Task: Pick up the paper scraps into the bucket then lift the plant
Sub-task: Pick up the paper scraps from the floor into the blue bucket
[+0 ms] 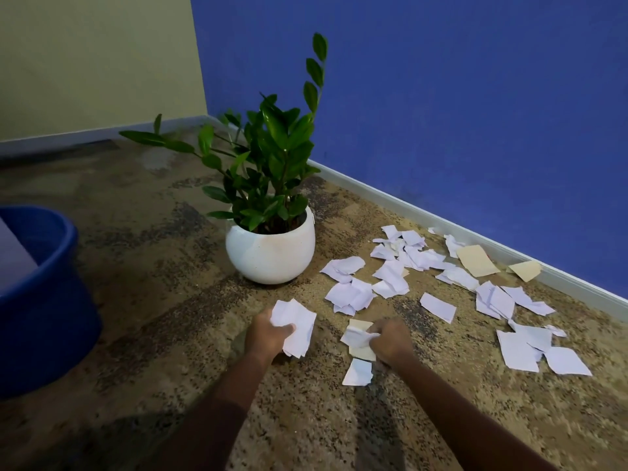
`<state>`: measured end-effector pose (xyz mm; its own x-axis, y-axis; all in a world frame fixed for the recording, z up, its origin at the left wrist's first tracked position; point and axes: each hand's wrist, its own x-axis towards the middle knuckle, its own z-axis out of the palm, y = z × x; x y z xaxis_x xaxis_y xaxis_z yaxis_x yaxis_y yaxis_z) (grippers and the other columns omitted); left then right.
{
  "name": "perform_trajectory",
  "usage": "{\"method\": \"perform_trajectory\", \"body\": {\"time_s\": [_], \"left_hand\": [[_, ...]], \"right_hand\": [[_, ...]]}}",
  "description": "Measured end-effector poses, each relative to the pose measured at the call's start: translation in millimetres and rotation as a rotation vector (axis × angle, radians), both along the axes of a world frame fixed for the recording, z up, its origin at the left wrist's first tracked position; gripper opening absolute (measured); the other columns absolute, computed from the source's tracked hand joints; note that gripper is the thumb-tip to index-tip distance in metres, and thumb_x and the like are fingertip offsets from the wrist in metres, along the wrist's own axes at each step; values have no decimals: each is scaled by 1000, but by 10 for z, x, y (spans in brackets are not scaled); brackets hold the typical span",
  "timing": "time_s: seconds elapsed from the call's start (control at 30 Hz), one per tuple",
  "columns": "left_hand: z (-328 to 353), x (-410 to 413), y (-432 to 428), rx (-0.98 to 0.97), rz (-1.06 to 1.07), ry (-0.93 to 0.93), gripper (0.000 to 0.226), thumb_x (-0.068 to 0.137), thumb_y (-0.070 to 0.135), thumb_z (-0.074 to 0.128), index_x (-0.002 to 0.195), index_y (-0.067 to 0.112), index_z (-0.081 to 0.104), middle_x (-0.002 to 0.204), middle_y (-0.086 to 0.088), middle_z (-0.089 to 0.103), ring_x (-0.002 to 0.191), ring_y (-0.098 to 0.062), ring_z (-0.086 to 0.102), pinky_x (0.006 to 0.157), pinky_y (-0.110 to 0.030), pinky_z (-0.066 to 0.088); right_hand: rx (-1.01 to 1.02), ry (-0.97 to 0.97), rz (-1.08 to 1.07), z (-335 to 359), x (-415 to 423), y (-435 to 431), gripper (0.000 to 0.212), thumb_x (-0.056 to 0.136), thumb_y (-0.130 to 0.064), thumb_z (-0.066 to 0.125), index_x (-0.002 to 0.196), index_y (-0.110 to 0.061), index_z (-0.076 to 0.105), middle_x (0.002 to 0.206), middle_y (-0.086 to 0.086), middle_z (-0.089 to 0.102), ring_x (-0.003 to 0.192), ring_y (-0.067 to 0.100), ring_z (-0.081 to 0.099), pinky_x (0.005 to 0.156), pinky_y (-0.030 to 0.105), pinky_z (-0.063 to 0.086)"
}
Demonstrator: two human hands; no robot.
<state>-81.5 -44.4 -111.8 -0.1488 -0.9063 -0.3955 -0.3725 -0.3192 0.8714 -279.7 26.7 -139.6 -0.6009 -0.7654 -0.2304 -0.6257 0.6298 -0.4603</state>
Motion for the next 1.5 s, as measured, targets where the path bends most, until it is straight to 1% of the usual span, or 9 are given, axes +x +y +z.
{"method": "perform_trajectory", "body": {"time_s": [0.1, 0.3, 0.4, 0.5, 0.67, 1.07, 1.3, 1.4, 1.5], "left_hand": [[-78, 9, 114, 103, -98, -42, 46, 84, -5, 64, 127, -11, 51, 127, -29, 58, 116, -40, 58, 98, -51, 48], [-234, -279, 439, 56, -489, -238, 41, 86, 14, 66, 120, -6, 59, 121, -17, 65, 115, -27, 62, 82, -30, 50], [-278, -506, 506, -91, -600, -339, 40, 84, 20, 68, 113, -7, 62, 114, -16, 65, 112, -26, 62, 73, -29, 44], [-341, -707, 563, -203, -631, -439, 50, 85, 26, 67, 128, 5, 55, 136, -11, 47, 122, -22, 53, 96, -28, 42], [-430, -908, 633, -272, -572, -505, 39, 88, 17, 62, 126, 13, 57, 136, -8, 47, 123, -23, 53, 98, -31, 44], [-365, -841, 452, 81, -484, -387, 47, 80, 11, 71, 123, -3, 58, 130, -15, 61, 121, -25, 58, 96, -30, 47], [-85, -597, 241, -11, -569, -523, 55, 83, 19, 71, 129, -2, 51, 136, -14, 56, 126, -23, 55, 103, -30, 44], [93, -386, 54, -14, -530, -477, 56, 84, 20, 70, 132, -3, 51, 138, -16, 54, 127, -24, 54, 106, -32, 44], [316, -168, -137, 21, -411, -251, 52, 84, 13, 69, 129, -8, 52, 135, -20, 56, 124, -28, 55, 106, -36, 44]], "right_hand": [[138, -56, 192, 29, -134, -63, 62, 75, -11, 67, 133, -17, 47, 146, 10, 35, 135, 28, 31, 109, 34, 33], [392, 115, 430, -91, -169, -189, 106, 72, -34, 78, 151, -17, 9, 159, 10, 8, 146, 34, 9, 119, 47, 18], [378, 171, 439, -146, -192, -211, 97, 77, -34, 73, 151, -17, 13, 158, 9, 13, 146, 33, 10, 120, 47, 17], [322, 164, 386, -165, -213, -197, 88, 80, -28, 71, 149, -19, 19, 156, 9, 18, 145, 33, 13, 119, 45, 19], [228, 33, 262, -206, -251, -105, 81, 80, -14, 70, 146, -21, 24, 152, 10, 27, 142, 30, 23, 115, 37, 28], [-19, -453, 6, -46, -82, -60, 59, 79, -2, 68, 133, -8, 44, 130, 15, 51, 114, 26, 51, 80, 26, 39], [-137, -433, -70, 156, 37, -30, 10, 89, -5, 58, 88, -12, 52, 102, 12, 55, 93, 22, 55, 74, 27, 41], [-112, -276, -55, 336, 184, -60, 23, 93, -11, 53, 114, -5, 56, 119, 16, 58, 107, 31, 57, 74, 28, 42], [-130, -442, -64, 576, 470, -192, 22, 96, -11, 46, 117, -9, 54, 117, 15, 55, 99, 29, 59, 64, 30, 53]]}}
